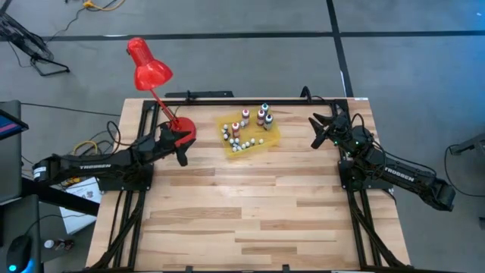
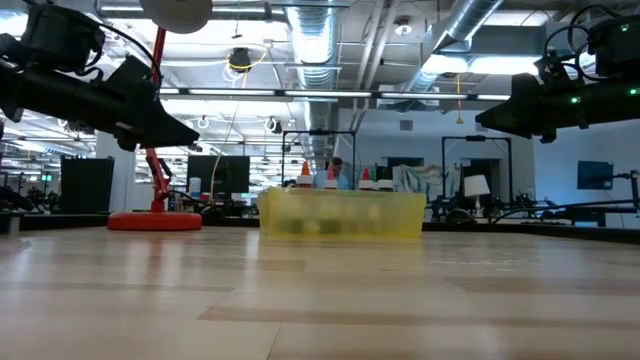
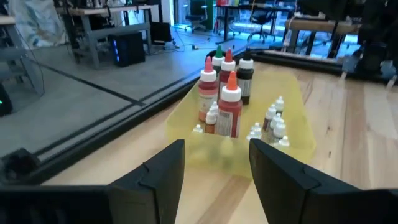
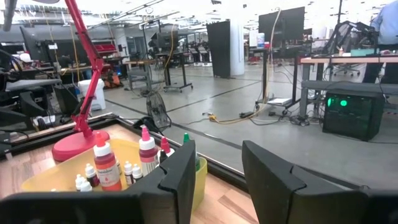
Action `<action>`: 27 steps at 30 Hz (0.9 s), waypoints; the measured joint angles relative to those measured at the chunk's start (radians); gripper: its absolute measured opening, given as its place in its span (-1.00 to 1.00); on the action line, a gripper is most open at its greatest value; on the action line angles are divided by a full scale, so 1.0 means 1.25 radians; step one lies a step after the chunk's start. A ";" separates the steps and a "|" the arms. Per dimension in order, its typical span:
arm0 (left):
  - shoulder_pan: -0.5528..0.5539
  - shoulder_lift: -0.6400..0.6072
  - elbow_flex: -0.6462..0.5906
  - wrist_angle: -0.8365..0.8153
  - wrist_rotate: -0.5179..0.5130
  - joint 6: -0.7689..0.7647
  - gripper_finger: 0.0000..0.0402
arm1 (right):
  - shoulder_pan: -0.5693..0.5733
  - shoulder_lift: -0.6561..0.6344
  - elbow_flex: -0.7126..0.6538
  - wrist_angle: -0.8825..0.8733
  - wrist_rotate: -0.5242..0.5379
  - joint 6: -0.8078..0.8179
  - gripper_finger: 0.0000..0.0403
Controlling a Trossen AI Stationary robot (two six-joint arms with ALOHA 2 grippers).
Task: Pick & Place food coloring
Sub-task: Return to Home Position
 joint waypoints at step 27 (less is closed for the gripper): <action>0.000 -0.355 0.007 -0.304 0.048 0.361 -0.15 | 0.000 0.000 0.000 0.000 0.000 0.000 -0.39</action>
